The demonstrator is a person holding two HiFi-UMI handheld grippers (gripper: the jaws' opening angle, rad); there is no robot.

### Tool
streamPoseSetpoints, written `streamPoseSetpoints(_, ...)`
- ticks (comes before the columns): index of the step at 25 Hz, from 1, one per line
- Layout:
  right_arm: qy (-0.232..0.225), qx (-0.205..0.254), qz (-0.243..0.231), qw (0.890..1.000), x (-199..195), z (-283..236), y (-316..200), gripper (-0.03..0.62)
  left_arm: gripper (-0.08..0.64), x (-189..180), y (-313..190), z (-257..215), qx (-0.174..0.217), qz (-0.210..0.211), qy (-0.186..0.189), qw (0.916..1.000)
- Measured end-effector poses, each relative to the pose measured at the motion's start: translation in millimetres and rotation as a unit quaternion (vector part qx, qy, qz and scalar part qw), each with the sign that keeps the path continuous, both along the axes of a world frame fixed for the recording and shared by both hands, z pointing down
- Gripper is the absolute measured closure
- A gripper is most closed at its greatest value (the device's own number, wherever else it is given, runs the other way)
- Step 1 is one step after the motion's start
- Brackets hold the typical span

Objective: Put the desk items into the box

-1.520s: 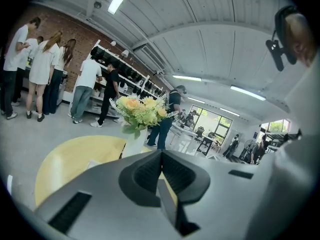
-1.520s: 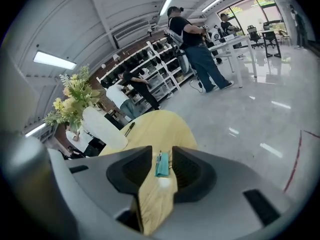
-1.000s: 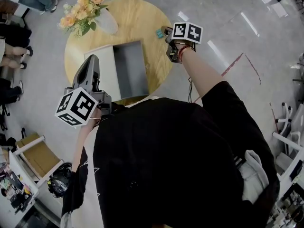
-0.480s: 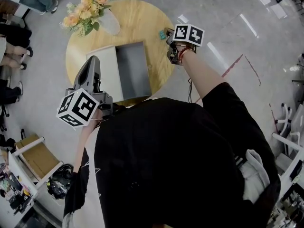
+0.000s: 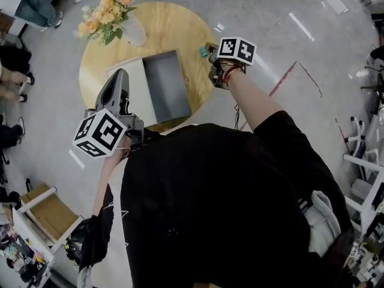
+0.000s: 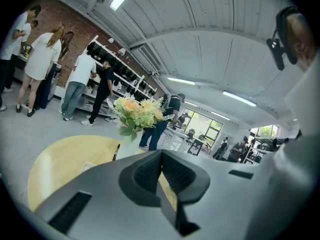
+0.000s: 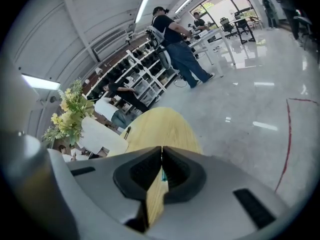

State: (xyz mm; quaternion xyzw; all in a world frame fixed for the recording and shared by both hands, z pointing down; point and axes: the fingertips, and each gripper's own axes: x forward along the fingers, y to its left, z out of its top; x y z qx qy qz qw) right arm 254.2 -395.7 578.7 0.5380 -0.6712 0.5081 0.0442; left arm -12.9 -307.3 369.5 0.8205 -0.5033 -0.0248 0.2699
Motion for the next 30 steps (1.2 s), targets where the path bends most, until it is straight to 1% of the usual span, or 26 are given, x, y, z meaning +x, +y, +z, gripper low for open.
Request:
streamPoseSetpoints(3, -0.009, -0.004, 0.023, 1.0, 8.3, -6.1, 20.7, 0.58, 0.551, 7.8, 0.7, -4.5, 0.0, 0.024, 0.006, 0.9997)
streamPoseSetpoints(6, -0.021, -0.004, 0.049, 0.999, 7.1, -13.3, 42.1, 0.579, 0.551, 5.2, 5.0, -7.1, 0.001, 0.043, 0.012, 0.999)
streamPoseSetpoints(11, -0.025, 0.013, 0.071, 0.997, -11.5, -31.3, 72.7, 0.58, 0.551, -9.8, 14.6, -6.6, -0.004, 0.065, 0.021, 0.9976)
streamPoseSetpoints(16, -0.023, 0.037, 0.103, 0.994, -27.3, -52.7, 106.0, 0.58, 0.551, -22.5, 30.2, -5.0, -0.009, 0.087, 0.033, 0.9956)
streamPoseSetpoints(21, -0.057, 0.065, 0.139, 0.987, -48.0, -78.1, 134.4, 0.579, 0.55, -38.4, 48.3, -4.6, -0.008, 0.107, 0.041, 0.9933)
streamPoseSetpoints(30, -0.084, 0.103, 0.157, 0.979, -92.9, -114.7, 176.2, 0.58, 0.55, -64.3, 82.4, -8.1, -0.003, 0.137, 0.053, 0.9892)
